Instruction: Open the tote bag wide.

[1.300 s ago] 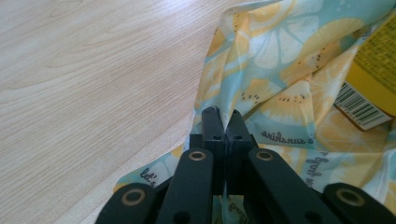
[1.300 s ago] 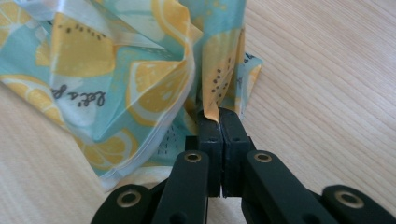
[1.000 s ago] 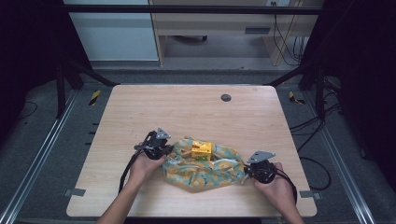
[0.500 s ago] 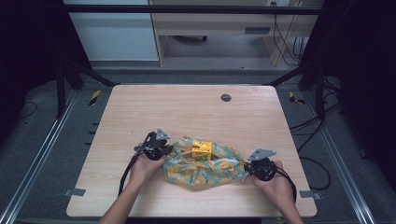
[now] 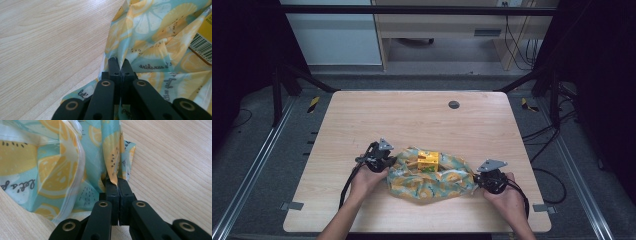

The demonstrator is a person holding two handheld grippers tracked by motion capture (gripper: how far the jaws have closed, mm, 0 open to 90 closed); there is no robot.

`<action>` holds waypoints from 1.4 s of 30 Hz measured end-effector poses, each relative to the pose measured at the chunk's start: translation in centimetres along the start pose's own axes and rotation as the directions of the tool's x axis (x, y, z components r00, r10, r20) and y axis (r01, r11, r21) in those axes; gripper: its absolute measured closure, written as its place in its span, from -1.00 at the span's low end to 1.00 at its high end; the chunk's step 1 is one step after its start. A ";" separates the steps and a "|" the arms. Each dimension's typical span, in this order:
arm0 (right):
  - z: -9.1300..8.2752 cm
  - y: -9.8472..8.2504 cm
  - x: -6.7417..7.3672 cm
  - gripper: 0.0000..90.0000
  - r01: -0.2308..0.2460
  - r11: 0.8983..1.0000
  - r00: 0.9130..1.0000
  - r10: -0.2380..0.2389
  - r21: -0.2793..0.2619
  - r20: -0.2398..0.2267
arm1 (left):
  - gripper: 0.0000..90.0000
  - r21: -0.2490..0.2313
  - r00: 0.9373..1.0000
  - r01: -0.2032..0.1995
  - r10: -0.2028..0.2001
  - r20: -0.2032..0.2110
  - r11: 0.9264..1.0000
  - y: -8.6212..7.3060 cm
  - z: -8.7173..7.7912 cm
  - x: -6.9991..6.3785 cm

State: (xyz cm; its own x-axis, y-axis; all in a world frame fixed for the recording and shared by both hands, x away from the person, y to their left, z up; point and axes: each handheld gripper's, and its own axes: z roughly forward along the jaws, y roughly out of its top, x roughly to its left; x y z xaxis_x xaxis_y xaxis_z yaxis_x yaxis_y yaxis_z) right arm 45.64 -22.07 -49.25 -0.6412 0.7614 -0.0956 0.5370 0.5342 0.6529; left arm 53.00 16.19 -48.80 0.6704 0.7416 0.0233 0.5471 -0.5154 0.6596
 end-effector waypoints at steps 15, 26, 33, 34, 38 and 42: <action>-0.1 -0.3 -0.1 0.94 0.012 0.999 1.000 -0.012 -0.038 -0.005 | 0.99 -0.014 1.000 -0.010 0.010 -0.010 1.000 -0.1 -0.2 -0.1; -0.5 -0.5 -0.3 0.82 0.000 0.996 1.000 0.000 -0.085 -0.005 | 0.87 -0.030 1.000 -0.004 0.004 0.002 1.000 -0.2 -0.5 0.1; -0.7 -0.6 -0.5 0.44 -0.029 0.994 0.999 0.030 -0.105 0.015 | 0.53 -0.077 0.998 -0.027 0.023 -0.055 0.997 -0.1 -1.0 0.0; -0.7 -0.6 -0.5 0.38 -0.031 0.994 0.999 0.033 -0.106 0.016 | 0.49 -0.078 0.998 -0.028 0.024 -0.057 0.997 -0.1 -1.1 -0.1; -0.9 -0.5 -0.4 0.17 -0.046 0.991 0.998 0.050 -0.122 0.028 | 0.32 -0.094 0.998 -0.025 0.020 -0.054 0.995 -0.1 -1.2 -0.1; -1.3 -0.4 -0.5 -0.09 -0.053 0.987 0.997 0.061 -0.149 0.046 | 0.21 -0.110 0.999 -0.012 0.007 -0.050 0.994 0.0 -1.5 0.0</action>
State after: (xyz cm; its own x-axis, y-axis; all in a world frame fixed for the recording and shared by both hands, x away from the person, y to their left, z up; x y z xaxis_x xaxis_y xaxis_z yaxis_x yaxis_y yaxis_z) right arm 45.05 -23.19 -48.54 -0.5817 0.8084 -0.0899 0.4829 0.4322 0.7616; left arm 52.18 16.82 -47.65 0.6481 0.7588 0.0652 0.4806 -0.4739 0.7378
